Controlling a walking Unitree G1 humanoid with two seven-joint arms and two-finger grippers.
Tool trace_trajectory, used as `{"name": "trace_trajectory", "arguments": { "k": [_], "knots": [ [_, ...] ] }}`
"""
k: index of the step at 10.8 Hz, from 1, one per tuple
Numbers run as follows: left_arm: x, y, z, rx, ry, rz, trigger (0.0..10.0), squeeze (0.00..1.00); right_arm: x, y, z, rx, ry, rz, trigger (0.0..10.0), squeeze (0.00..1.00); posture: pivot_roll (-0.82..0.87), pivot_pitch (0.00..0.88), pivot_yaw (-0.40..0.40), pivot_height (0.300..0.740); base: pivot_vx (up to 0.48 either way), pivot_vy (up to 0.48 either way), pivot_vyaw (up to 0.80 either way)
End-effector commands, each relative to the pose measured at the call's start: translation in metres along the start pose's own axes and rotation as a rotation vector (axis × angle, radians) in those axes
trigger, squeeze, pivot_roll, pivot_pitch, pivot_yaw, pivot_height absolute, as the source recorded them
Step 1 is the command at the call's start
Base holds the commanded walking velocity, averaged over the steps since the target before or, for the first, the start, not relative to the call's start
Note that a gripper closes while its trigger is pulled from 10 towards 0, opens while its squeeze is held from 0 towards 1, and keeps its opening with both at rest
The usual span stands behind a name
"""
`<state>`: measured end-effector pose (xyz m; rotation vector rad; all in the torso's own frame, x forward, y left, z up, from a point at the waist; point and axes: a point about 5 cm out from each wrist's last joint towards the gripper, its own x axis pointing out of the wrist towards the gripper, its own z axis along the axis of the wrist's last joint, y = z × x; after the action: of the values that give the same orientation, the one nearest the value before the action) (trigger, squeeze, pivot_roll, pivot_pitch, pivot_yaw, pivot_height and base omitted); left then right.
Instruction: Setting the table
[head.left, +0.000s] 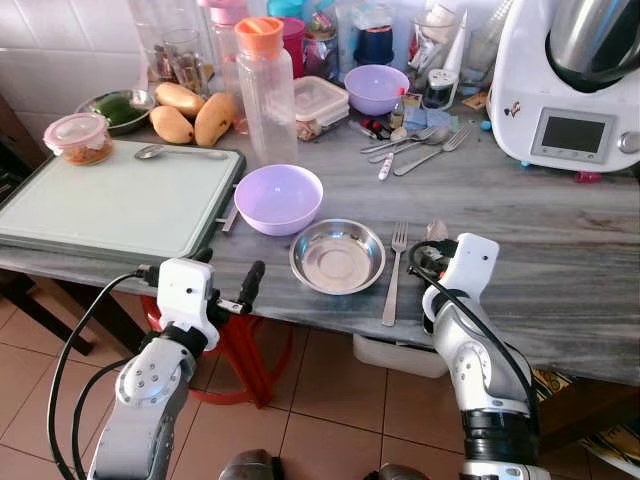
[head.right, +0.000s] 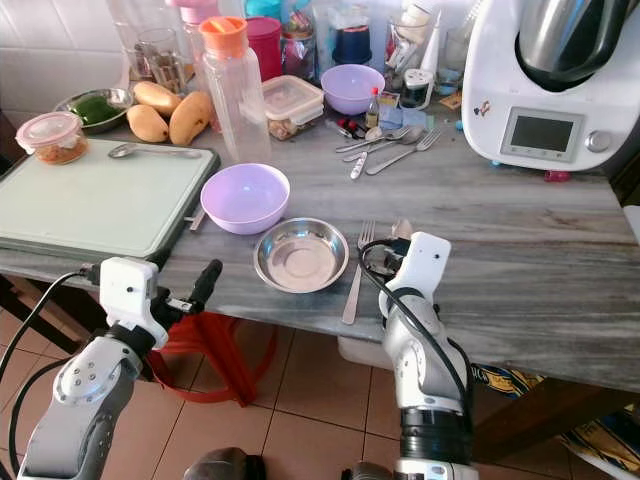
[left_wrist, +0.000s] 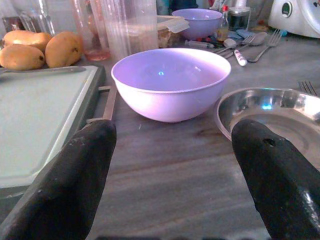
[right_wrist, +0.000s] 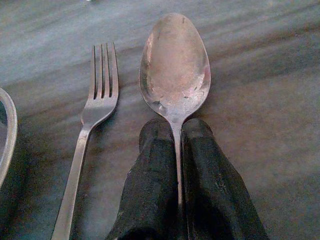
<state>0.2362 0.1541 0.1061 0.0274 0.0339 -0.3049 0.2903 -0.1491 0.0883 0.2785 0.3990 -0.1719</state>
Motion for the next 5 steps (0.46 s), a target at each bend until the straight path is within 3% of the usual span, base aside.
{"name": "trace_trajectory", "arguments": {
  "k": [1,5],
  "knots": [
    [0.0015,0.0,0.0018,0.005,0.0,-0.006,10.0,0.0,0.0007,0.0058,-0.0014,0.016,0.019,0.009,10.0,0.0,0.04,0.0,0.039,0.74,0.0,0.0,0.0],
    [0.0011,-0.0029,0.0005,0.0,0.005,-0.014,10.0,0.0,0.0045,0.0074,-0.0028,-0.019,0.037,-0.004,10.0,0.0,0.04,0.0,0.034,0.74,0.0,0.0,0.0]
  ]
}}
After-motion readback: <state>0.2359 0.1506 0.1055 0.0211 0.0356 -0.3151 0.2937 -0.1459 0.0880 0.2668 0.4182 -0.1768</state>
